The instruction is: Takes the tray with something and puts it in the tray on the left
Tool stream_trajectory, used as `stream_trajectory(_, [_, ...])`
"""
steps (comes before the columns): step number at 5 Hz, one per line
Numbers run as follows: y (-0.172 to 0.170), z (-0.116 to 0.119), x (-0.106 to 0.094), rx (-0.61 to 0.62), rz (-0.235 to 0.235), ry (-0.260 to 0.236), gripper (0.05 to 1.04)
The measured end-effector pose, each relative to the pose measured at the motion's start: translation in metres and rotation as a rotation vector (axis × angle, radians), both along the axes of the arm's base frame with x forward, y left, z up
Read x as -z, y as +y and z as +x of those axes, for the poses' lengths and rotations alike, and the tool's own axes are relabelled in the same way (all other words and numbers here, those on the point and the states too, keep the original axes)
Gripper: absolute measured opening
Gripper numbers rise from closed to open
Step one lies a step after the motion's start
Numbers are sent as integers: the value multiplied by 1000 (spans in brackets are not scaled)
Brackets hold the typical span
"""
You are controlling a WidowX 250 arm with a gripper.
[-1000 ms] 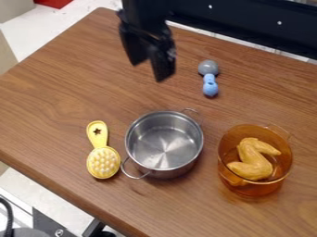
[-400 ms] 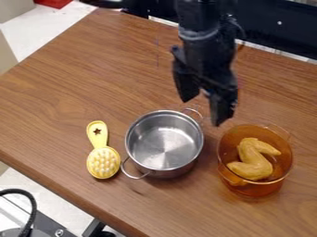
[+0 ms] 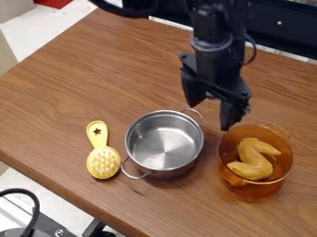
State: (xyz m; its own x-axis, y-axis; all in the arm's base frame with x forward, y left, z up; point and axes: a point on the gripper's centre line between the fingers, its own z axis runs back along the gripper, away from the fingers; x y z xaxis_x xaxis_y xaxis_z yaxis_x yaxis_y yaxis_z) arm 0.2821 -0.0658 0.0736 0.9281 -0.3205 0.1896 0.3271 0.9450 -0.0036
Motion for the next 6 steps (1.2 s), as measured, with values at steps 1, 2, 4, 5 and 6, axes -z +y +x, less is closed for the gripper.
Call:
stream_trajectory(1, [-6, 5, 12, 3, -4, 24, 997])
stream_trajectory(2, [-11, 7, 12, -4, -43, 15, 997])
stream_trajectory(4, [-19, 6, 21, -20, -51, 33, 997])
stream_trajectory(5, [-24, 3, 31, -8, -24, 60, 966])
stream_trajectory(6, [-26, 1, 32, -4, -14, 58, 795])
